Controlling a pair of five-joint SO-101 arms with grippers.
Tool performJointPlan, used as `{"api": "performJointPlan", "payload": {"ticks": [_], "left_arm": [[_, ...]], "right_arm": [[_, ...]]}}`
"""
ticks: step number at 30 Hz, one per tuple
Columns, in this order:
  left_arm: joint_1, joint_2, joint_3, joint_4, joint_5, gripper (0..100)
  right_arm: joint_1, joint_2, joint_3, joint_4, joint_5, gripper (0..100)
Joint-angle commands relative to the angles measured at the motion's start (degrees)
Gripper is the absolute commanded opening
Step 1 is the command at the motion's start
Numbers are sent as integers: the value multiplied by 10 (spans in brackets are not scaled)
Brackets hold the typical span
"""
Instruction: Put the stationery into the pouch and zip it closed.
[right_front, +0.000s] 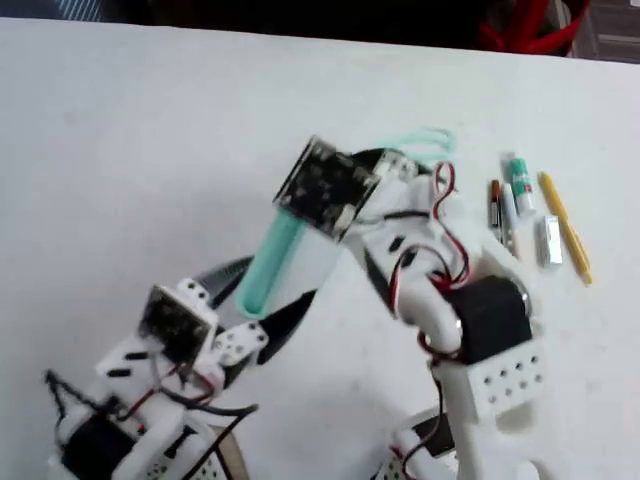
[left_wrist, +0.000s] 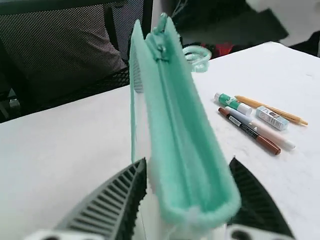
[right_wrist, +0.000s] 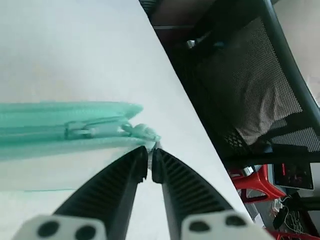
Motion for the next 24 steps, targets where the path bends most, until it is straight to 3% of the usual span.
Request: {"api": "performJointPlan", "payload": {"ticks": [1,9,16,21,24], "left_arm": [[3,1,-79,60,6,268],[3,1,-100,91,-9,268],[21,4,-54,-26,-29,264],[-19,3,24,-91,-6,264],[-40,3,36,-110,6,264]], "right_arm": [[-41,-18,-12,26,-6,19],[-100,-19,47,29,-11,19],[-98,-25,41,42,-11,20],[-55,-64,1,27,-18,21],[1,-55,-4,-18,-80,21]]}}
